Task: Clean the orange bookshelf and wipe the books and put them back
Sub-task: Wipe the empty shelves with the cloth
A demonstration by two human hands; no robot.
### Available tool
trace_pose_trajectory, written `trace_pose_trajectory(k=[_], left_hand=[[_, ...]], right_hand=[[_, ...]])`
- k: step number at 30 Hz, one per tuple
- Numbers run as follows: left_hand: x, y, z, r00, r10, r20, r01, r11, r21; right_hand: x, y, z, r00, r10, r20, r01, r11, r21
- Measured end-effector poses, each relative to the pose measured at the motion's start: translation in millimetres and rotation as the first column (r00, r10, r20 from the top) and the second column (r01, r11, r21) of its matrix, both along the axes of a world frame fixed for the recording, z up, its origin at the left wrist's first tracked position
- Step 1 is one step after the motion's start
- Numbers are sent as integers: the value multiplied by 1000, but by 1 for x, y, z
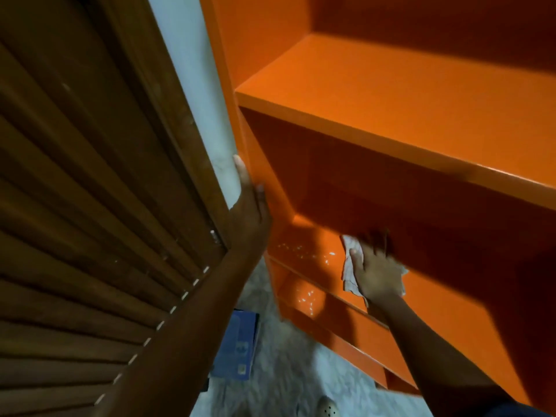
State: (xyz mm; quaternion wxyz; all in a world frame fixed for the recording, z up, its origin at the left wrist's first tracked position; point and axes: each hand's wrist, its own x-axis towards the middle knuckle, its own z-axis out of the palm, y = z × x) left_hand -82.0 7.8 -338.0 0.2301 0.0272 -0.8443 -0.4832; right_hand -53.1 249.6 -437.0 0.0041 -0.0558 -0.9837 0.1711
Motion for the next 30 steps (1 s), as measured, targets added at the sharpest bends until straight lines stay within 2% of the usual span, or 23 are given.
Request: trace_pose_trajectory(k=[6,8,11,15,19,23,25,28,29,30], left_hand=[[2,4,6,1000,24,6,-24,999,-30],[1,3,5,1000,8,-3,-8,999,-52],[3,1,7,998,-49,-29,46,994,-99],[6,-3,16,995,-89,44,94,988,-121],[12,-6,24,978,-179,106,184,982,-33],[15,-11,32,965,-232,125,239,970,-44],[18,-10,34,972,-215,100,224,970,-91],[18,-11,46,990,-117,77,133,957,-259],[18,-12,49,997,-70,19,73,953,-295],[18,-14,49,995,-93,-34,78,946,-315]], right_hand=[[-46,-35,-8,975,220,-13,-221,973,-68],[-60,-51,-10,947,316,-62,-320,946,-57],[-66,-74,-15,873,442,-208,-472,873,-123],[-49,-92,-16,839,452,-302,-524,822,-224],[-31,-101,-23,850,472,-235,-524,804,-279],[-8,-113,-12,850,489,-197,-527,790,-313],[0,-116,0,862,484,-151,-503,781,-369],[8,-118,16,872,487,-54,-457,766,-452],[11,-119,22,865,502,-25,-454,758,-469],[13,-120,26,862,507,16,-436,756,-489]])
